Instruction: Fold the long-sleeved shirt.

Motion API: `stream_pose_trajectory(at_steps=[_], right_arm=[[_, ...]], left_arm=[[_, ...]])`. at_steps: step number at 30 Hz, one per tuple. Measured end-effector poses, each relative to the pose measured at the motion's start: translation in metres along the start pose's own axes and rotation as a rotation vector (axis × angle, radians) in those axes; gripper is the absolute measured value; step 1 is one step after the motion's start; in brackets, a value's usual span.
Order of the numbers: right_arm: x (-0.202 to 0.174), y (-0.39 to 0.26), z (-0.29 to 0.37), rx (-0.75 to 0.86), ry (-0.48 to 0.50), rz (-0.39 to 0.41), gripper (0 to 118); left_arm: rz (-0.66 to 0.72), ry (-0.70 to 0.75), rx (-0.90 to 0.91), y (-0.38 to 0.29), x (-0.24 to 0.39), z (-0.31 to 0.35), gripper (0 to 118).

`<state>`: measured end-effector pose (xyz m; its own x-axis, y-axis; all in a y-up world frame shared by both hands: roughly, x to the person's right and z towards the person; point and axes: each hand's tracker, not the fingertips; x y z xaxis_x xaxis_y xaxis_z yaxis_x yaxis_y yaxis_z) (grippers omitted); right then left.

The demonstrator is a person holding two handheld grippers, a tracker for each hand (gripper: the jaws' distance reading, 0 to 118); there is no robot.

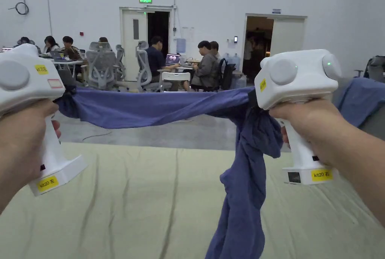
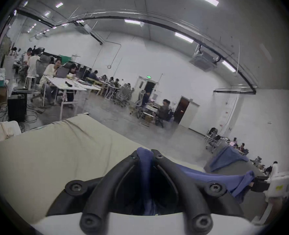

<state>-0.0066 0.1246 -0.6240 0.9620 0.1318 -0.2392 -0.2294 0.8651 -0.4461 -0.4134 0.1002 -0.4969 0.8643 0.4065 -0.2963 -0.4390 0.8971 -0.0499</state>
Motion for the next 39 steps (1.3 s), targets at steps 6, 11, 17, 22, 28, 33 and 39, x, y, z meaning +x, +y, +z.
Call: stream_pose_trajectory(at_steps=[6,11,17,22,28,33,39], right_arm=[[-0.022,-0.089,-0.054,-0.170,0.004,0.061,12],[-0.035,-0.215,-0.073,-0.324,0.080,0.089,12],[-0.048,-0.351,-0.007,-0.451,0.193,0.097,11],[-0.056,-0.410,0.086,-0.494,0.259,0.065,11],[-0.064,-0.463,0.137,-0.651,0.277,-0.029,11],[-0.063,-0.463,0.139,-0.614,0.226,-0.007,95],[-0.041,-0.420,0.196,-0.328,0.180,-0.142,95]], left_arm=[[-0.097,0.056,-0.159,-0.083,-0.037,-0.021,7],[-0.109,0.114,-0.423,-0.197,-0.087,-0.006,7],[-0.119,0.157,-0.624,-0.298,-0.143,0.073,7],[-0.151,0.149,-0.688,-0.335,-0.167,0.149,7],[-0.183,0.148,-0.802,-0.376,-0.177,0.199,7],[-0.139,0.146,-0.884,-0.382,-0.180,0.200,96],[-0.110,0.058,-0.686,-0.331,-0.139,0.232,118]])
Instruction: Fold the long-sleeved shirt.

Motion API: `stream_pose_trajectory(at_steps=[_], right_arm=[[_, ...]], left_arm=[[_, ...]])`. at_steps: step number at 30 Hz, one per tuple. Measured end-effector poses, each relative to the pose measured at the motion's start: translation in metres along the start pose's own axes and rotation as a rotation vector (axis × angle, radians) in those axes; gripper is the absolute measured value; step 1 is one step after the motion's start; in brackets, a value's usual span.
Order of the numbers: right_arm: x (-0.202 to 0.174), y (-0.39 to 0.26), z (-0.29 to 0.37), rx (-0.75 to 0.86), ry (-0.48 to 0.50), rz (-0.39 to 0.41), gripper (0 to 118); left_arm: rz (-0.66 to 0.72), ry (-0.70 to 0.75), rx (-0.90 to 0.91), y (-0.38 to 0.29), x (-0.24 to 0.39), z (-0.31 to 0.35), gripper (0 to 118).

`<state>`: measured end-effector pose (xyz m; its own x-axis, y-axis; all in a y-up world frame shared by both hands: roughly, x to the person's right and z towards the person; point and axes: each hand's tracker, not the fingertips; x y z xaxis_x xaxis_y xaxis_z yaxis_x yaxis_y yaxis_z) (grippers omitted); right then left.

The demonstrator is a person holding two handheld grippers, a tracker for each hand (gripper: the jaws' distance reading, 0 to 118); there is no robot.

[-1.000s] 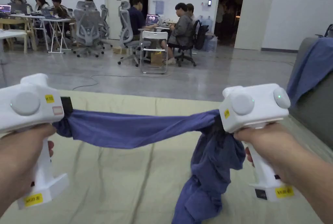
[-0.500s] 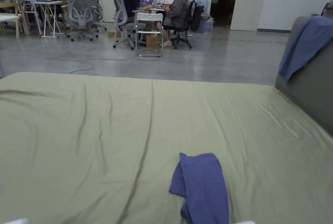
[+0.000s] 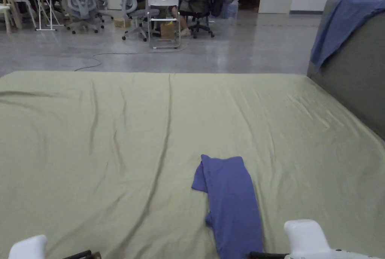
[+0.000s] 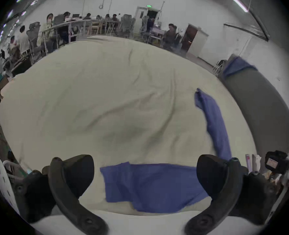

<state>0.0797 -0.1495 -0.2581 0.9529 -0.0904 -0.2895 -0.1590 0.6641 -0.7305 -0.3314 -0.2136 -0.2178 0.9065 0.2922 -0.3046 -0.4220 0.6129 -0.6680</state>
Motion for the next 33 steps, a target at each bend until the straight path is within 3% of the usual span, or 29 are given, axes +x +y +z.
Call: stream_pose_trajectory(at_steps=[1,2,3,4,5,9,10,11,12,13,14,15,20,24,26,28,30,32,33], right_arm=[[0.001,-0.004,0.005,0.020,0.027,-0.039,95],[0.001,-0.009,0.008,0.030,0.050,-0.075,86],[0.001,-0.015,0.010,0.026,0.073,-0.111,66],[0.000,-0.022,0.010,0.013,0.094,-0.138,31],[0.000,-0.029,0.008,-0.008,0.113,-0.153,0],[0.002,-0.048,-0.004,-0.061,0.153,-0.164,0],[0.009,-0.049,-0.013,-0.064,0.146,-0.168,0],[0.011,-0.048,-0.016,-0.067,0.145,-0.176,0],[0.013,-0.047,-0.020,-0.070,0.151,-0.182,0],[0.015,-0.045,-0.023,-0.072,0.166,-0.189,0],[0.015,-0.042,-0.023,-0.070,0.175,-0.191,0],[0.015,-0.042,-0.025,-0.067,0.176,-0.191,0],[0.014,-0.046,-0.040,-0.085,0.154,-0.166,0],[0.023,-0.049,-0.056,-0.131,0.169,-0.219,0],[0.027,-0.049,-0.063,-0.153,0.143,-0.237,0],[0.030,-0.050,-0.071,-0.192,0.093,-0.247,0],[0.035,-0.050,-0.080,-0.237,0.089,-0.281,0],[0.041,-0.051,-0.086,-0.266,0.155,-0.344,0],[0.044,-0.050,-0.088,-0.279,0.167,-0.374,0]], left_arm=[[-0.014,-0.030,-0.028,-0.001,0.007,0.004,114],[-0.025,-0.064,-0.049,-0.004,0.013,0.008,88],[-0.045,-0.090,-0.038,-0.012,0.020,0.011,44],[-0.059,-0.084,-0.043,-0.017,0.030,0.014,0],[-0.083,-0.072,-0.061,-0.023,0.039,0.012,0],[-0.056,-0.188,-0.050,-0.027,0.073,-0.003,3],[-0.050,-0.209,-0.043,-0.018,0.082,-0.015,23],[-0.061,-0.216,-0.048,-0.007,0.089,-0.028,70],[-0.070,-0.214,-0.050,0.009,0.104,-0.046,106],[-0.095,-0.210,-0.071,0.026,0.122,-0.068,118],[-0.120,-0.218,-0.115,0.040,0.137,-0.091,118],[-0.113,-0.228,-0.034,0.059,0.150,-0.109,117],[-0.151,-0.180,-0.183,0.125,0.235,-0.248,117],[-0.157,-0.105,-0.217,0.174,0.283,-0.340,116],[-0.156,-0.041,-0.226,0.181,0.295,-0.373,109],[-0.246,-0.030,-0.251,0.179,0.306,-0.394,87],[-0.321,0.002,-0.285,0.169,0.311,-0.403,39],[-0.279,-0.051,-0.215,0.166,0.315,-0.390,4],[-0.285,-0.064,-0.196,0.167,0.318,-0.382,4]])
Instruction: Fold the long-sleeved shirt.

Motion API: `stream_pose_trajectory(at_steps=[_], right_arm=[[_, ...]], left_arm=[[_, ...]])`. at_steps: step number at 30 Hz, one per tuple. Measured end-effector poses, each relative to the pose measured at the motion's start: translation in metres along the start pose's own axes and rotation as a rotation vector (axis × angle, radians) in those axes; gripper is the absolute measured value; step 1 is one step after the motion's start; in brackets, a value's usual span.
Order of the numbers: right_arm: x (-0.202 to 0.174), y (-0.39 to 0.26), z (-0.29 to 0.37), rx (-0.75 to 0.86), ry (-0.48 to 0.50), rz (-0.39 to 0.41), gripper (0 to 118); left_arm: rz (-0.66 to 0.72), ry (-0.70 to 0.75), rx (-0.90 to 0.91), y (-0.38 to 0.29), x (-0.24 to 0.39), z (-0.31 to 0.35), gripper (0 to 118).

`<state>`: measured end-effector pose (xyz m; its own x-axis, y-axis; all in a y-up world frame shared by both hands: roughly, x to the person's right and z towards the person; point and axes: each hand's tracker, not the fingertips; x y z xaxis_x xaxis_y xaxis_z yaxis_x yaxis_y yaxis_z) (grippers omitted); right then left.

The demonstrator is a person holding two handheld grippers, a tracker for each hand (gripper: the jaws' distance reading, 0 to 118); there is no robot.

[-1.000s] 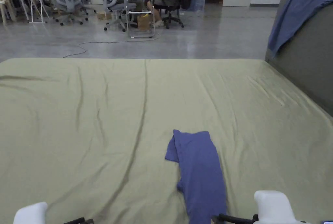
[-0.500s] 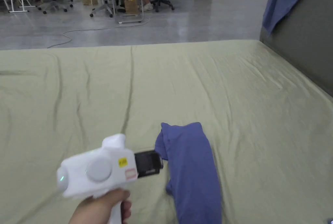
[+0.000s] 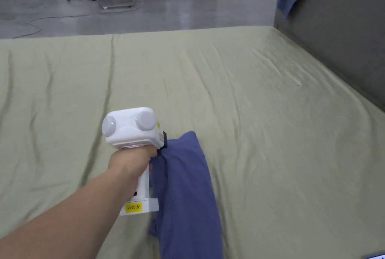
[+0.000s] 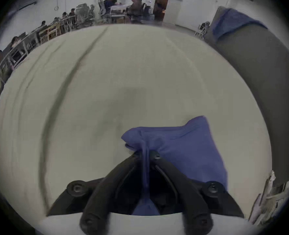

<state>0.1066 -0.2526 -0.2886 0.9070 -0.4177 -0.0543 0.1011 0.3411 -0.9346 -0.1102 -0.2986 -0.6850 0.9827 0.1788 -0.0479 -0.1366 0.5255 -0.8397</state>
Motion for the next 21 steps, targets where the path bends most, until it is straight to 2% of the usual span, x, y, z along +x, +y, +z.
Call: stream_pose_trajectory(at_steps=[1,2,3,4,5,6,7,8,9,10,11,12,13,14,16,17,20,21], right_arm=[[0.003,0.001,0.000,0.003,0.007,-0.016,0],[0.004,0.002,0.000,0.017,0.002,-0.010,7],[0.003,0.003,0.000,0.022,-0.001,-0.011,42],[0.001,0.005,-0.001,0.031,-0.022,-0.011,87],[-0.002,0.004,-0.004,0.026,-0.073,-0.016,118],[-0.002,0.004,-0.007,0.001,-0.089,-0.010,116],[-0.002,0.004,-0.007,0.008,-0.034,0.002,116],[-0.002,0.005,-0.015,-0.006,-0.020,-0.037,114],[-0.005,0.003,-0.023,-0.042,0.006,-0.090,100],[-0.005,0.001,-0.032,-0.065,0.028,-0.159,67],[-0.007,-0.001,-0.041,-0.078,0.032,-0.202,67],[-0.008,-0.003,-0.049,-0.081,0.034,-0.209,52],[-0.013,-0.002,-0.058,-0.092,0.014,-0.198,18],[-0.015,-0.004,-0.056,-0.075,-0.018,-0.193,5],[-0.019,-0.008,-0.035,0.054,-0.046,-0.095,4],[-0.020,-0.011,-0.023,0.107,-0.060,-0.078,4],[-0.018,-0.002,0.022,0.238,-0.014,-0.079,4],[-0.021,0.000,0.037,0.296,-0.020,-0.055,4]], left_arm=[[-0.017,0.019,-0.001,0.000,0.002,0.009,4],[-0.031,0.015,0.006,0.002,0.001,0.019,4],[-0.038,0.007,0.032,0.003,-0.001,0.029,4],[-0.038,-0.001,0.056,0.006,-0.003,0.041,4],[-0.036,-0.005,0.064,0.008,-0.006,0.053,4],[-0.037,-0.001,0.077,0.008,-0.012,0.064,4],[-0.028,0.002,0.093,0.010,-0.016,0.077,4],[-0.024,-0.005,0.102,0.012,-0.021,0.089,4],[-0.021,-0.010,0.112,0.013,-0.026,0.099,4],[-0.019,-0.010,0.118,0.009,-0.028,0.115,4],[-0.014,-0.004,0.131,0.008,-0.033,0.127,4],[-0.006,0.000,0.143,0.006,-0.039,0.139,4],[0.001,0.003,0.153,0.004,-0.046,0.152,4],[0.012,0.010,0.164,0.003,-0.053,0.165,4],[0.029,0.012,0.181,-0.004,-0.069,0.195,4],[0.034,0.012,0.194,-0.009,-0.078,0.214,4],[0.063,-0.001,0.260,-0.025,-0.102,0.270,4],[0.077,-0.009,0.278,-0.032,-0.110,0.290,4]])
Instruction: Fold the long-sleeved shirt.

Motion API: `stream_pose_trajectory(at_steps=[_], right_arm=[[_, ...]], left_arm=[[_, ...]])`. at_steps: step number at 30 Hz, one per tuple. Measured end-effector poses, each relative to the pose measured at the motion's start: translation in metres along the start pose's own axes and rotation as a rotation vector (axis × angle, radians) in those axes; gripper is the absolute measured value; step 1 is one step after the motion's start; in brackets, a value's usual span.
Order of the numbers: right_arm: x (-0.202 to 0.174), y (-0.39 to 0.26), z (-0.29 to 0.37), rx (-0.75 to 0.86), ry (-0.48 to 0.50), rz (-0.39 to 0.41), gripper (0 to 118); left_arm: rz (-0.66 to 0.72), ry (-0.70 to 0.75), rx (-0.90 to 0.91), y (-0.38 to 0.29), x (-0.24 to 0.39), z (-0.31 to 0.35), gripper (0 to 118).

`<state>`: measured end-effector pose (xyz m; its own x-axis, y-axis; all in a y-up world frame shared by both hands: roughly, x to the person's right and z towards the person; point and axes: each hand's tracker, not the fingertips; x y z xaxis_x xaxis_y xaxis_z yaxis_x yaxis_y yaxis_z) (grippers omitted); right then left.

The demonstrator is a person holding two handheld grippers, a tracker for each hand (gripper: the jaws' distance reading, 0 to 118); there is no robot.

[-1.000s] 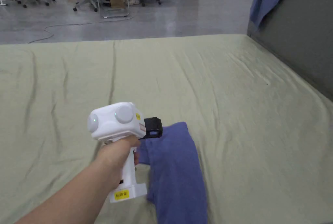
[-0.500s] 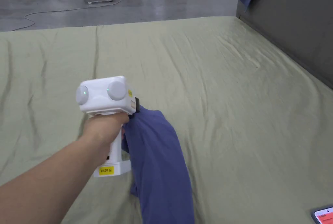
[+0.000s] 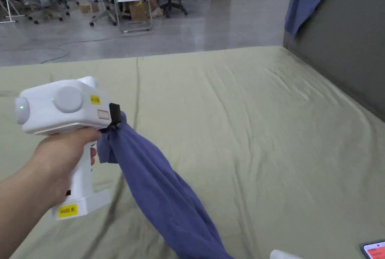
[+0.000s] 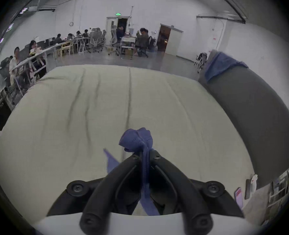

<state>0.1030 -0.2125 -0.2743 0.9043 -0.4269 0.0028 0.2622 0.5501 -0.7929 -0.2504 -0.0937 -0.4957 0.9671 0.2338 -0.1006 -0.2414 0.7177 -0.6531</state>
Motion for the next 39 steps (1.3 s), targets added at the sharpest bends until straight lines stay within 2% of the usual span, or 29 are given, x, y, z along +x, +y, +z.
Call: stream_pose_trajectory(at_steps=[5,8,13,18,22,26,31,35,39], right_arm=[[-0.033,0.070,0.065,0.296,0.003,0.170,4],[-0.058,0.124,0.088,0.396,0.045,0.228,4],[-0.115,0.223,0.105,0.493,-0.002,0.374,4],[-0.160,0.328,0.099,0.476,-0.022,0.364,4],[-0.196,0.391,0.076,0.452,-0.104,0.416,4],[-0.216,0.432,0.043,0.434,-0.173,0.401,4],[-0.209,0.437,-0.018,0.359,-0.209,0.403,4],[-0.169,0.398,-0.090,0.227,-0.222,0.415,4],[-0.111,0.327,-0.160,0.070,-0.226,0.467,4]], left_arm=[[0.212,-0.056,0.146,0.001,-0.043,0.100,4],[0.175,-0.009,0.222,0.014,-0.056,0.137,4],[0.174,0.023,0.307,0.056,-0.071,0.165,4],[0.245,0.022,0.319,0.111,-0.088,0.155,4],[0.295,-0.001,0.352,0.152,-0.095,0.132,4],[0.308,0.014,0.388,0.184,-0.097,0.104,4],[0.353,0.020,0.404,0.182,-0.108,0.056,4],[0.305,0.083,0.279,0.135,-0.120,0.000,4],[0.330,0.101,0.131,0.052,-0.141,-0.052,4]])
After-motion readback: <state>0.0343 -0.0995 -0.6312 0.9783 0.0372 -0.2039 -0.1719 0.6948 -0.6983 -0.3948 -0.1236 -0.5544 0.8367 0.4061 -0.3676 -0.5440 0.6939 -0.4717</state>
